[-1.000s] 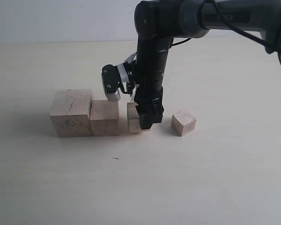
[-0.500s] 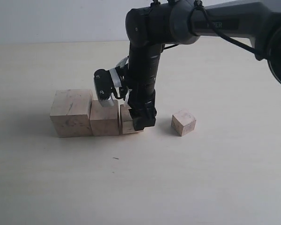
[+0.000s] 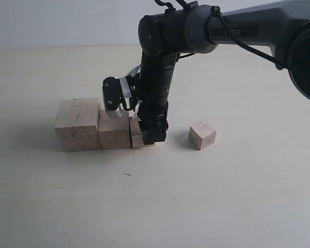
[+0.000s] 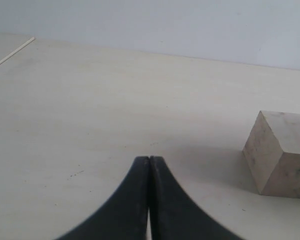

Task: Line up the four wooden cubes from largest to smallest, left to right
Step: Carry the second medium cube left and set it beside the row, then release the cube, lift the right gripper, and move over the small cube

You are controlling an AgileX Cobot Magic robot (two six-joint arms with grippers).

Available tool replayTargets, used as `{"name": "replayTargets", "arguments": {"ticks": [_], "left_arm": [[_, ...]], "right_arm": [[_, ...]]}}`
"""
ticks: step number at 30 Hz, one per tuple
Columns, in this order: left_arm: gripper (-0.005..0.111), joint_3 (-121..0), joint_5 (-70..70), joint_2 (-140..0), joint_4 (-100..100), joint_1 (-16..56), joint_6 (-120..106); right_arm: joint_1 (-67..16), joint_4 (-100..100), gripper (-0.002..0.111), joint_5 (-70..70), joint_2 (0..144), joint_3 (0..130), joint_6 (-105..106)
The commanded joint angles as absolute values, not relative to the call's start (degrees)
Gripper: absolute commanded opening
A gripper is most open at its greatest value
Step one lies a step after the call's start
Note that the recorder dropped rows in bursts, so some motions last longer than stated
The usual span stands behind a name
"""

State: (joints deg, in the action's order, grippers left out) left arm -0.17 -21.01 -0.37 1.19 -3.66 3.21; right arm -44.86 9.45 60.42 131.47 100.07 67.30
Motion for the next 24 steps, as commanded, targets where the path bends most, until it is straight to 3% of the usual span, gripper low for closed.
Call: {"name": "replayTargets", "arguments": {"ticks": [1,6,10,24], "left_arm": [[0.0,0.0,-20.34,0.0,1.1,-3.33,3.47],[0.0,0.0,-20.34,0.0,1.1,-3.33,3.47],[0.0,0.0,-20.34,0.0,1.1,-3.33,3.47],[0.0,0.0,-20.34,0.0,1.1,-3.33,3.47]], "right_arm": [[-44.96,10.27,0.0,58.52,131.79,100.42,66.26],[-44.96,10.37,0.0,58.76,131.79,100.42,64.58],[-44.96,10.5,0.008,59.28,131.79,100.42,62.86],[-44.96,11.9,0.053,59.41,131.79,100.42,62.75]]}}
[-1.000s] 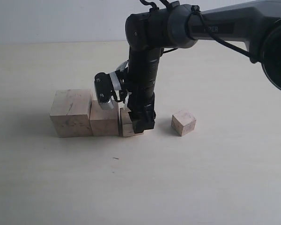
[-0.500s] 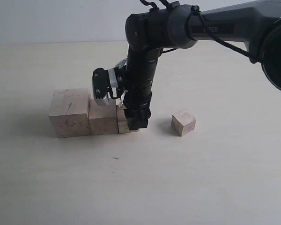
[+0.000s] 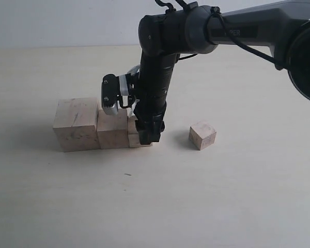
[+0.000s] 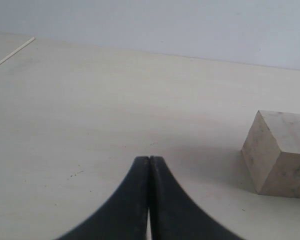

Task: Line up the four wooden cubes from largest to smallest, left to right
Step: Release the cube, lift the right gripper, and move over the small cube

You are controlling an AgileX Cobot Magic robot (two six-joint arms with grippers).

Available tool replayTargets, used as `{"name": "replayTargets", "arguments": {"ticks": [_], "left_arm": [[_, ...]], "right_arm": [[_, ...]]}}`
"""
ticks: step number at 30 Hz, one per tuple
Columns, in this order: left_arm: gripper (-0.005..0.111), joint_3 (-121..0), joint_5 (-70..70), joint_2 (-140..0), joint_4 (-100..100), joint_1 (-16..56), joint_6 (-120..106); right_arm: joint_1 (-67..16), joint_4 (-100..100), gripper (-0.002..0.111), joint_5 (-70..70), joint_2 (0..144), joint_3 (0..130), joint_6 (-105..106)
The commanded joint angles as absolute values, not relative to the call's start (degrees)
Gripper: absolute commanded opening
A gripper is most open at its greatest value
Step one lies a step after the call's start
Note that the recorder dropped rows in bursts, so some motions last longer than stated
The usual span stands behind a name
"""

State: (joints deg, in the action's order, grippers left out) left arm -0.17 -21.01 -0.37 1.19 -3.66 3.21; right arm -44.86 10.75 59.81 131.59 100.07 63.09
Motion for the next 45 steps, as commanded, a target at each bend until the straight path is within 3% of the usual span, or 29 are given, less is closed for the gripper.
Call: {"name": "replayTargets", "arguments": {"ticks": [1,8,14,23,39,45], "left_arm": [[0.0,0.0,-20.34,0.0,1.1,-3.33,3.47],[0.0,0.0,-20.34,0.0,1.1,-3.33,3.47],[0.0,0.0,-20.34,0.0,1.1,-3.33,3.47],[0.0,0.0,-20.34,0.0,1.1,-3.33,3.47],[0.0,0.0,-20.34,0.0,1.1,-3.33,3.47],[0.0,0.0,-20.34,0.0,1.1,-3.33,3.47]], "right_arm": [[-44.96,11.93,0.056,59.41,131.79,100.42,62.75],[-44.96,11.93,0.074,58.15,131.79,100.42,56.93],[-44.96,11.82,0.08,58.25,131.48,100.42,56.32],[-44.96,9.01,0.08,64.33,126.89,100.42,52.21],[-44.69,7.71,0.075,69.96,119.86,100.21,23.55],[-41.93,7.71,0.075,64.46,116.56,89.74,18.77]]}}
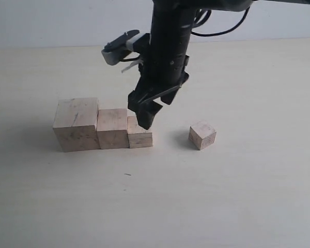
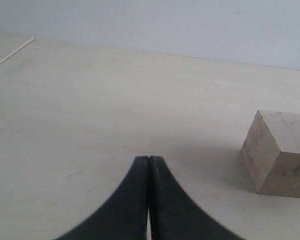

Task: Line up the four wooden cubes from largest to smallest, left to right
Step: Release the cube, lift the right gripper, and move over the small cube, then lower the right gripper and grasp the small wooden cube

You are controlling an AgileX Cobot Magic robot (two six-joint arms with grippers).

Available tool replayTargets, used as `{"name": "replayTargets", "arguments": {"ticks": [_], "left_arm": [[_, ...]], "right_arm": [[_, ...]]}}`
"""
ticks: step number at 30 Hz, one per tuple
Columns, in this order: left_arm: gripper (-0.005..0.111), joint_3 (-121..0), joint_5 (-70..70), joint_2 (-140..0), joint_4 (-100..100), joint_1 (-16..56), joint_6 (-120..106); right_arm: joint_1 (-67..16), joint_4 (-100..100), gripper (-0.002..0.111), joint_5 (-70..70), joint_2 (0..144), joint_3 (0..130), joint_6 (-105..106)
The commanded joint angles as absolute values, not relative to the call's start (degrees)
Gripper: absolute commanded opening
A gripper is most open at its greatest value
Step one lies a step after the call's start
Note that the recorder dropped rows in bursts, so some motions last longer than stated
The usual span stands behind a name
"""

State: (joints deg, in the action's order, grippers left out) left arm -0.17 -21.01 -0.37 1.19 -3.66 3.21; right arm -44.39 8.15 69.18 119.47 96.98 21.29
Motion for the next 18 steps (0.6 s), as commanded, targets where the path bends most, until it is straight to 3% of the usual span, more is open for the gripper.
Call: {"name": "replayTargets", "arguments": {"ticks": [1,4,15,18], "left_arm": [[0.0,0.0,-20.34,0.0,1.1,-3.33,3.47],[0.0,0.0,-20.34,0.0,1.1,-3.33,3.47],[0.0,0.0,-20.34,0.0,1.1,-3.33,3.47],[0.0,0.0,-20.34,0.0,1.1,-3.33,3.47]], "right_arm": [[-41.24,7.71,0.075,62.88,115.77,87.58,18.29],[-38.72,7.71,0.075,57.05,111.16,79.5,17.26],[-38.72,6.1,0.075,62.69,108.81,78.05,15.98],[-38.63,2.07,0.075,59.33,108.68,73.99,6.45]]}}
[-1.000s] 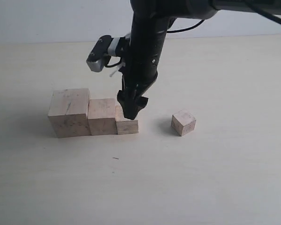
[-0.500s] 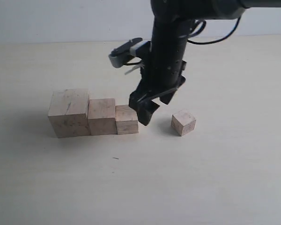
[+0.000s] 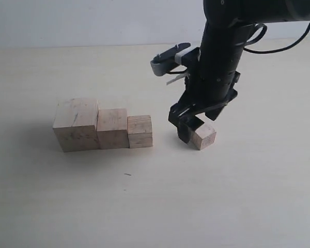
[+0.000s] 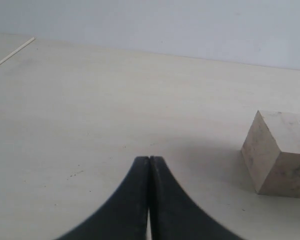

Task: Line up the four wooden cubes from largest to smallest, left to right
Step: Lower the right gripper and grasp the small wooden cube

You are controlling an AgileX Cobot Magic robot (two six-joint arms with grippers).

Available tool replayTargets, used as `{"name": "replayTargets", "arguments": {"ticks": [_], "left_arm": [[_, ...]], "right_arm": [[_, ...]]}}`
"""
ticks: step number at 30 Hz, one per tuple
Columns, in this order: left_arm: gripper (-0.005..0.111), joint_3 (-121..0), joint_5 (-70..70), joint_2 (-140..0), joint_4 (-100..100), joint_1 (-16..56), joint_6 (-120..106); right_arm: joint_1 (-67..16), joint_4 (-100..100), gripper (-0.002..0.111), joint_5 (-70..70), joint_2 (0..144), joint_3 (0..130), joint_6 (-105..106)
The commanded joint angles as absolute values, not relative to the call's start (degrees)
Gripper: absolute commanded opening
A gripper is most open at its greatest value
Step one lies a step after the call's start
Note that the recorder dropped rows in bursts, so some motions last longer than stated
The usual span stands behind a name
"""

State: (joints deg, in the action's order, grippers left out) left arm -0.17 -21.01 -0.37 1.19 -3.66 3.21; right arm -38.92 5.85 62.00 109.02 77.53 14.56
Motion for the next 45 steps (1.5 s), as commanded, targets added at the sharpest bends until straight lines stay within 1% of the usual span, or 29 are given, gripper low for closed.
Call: {"name": "replayTargets", "arguments": {"ticks": [1,5,10,14,17,20,25,31,45], "left_arm": [[0.0,0.0,-20.34,0.0,1.1,-3.33,3.47],[0.0,0.0,-20.34,0.0,1.1,-3.33,3.47],[0.0,0.0,-20.34,0.0,1.1,-3.33,3.47],[0.0,0.0,-20.34,0.0,1.1,-3.33,3.47],[0.0,0.0,-20.34,0.0,1.1,-3.33,3.47],[0.0,0.0,-20.34,0.0,1.1,-3.33,3.47],[0.0,0.0,-20.34,0.0,1.1,-3.33,3.47],[0.0,0.0,-20.34,0.0,1.1,-3.33,3.47],[0.0,0.0,-20.34,0.0,1.1,-3.33,3.47]], "right_arm": [[-38.63,2.07,0.075,58.16,108.68,73.25,5.49],[-38.63,1.49,0.075,51.14,108.79,71.65,1.86],[-38.34,-1.88,0.075,50.42,108.86,71.28,-1.41],[-35.79,-3.65,0.075,50.8,108.86,71.28,-5.54],[-33.78,-3.05,0.075,51.05,108.86,71.28,-4.16],[-33.51,0.78,0.075,50.44,108.86,71.28,-1.18],[-33.95,10.97,0.075,49.33,109.46,71.28,10.86],[-33.95,8.35,0.075,49.46,112.36,71.28,9.91],[-33.95,9.9,0.075,48.11,114.61,71.28,10.01]]}}
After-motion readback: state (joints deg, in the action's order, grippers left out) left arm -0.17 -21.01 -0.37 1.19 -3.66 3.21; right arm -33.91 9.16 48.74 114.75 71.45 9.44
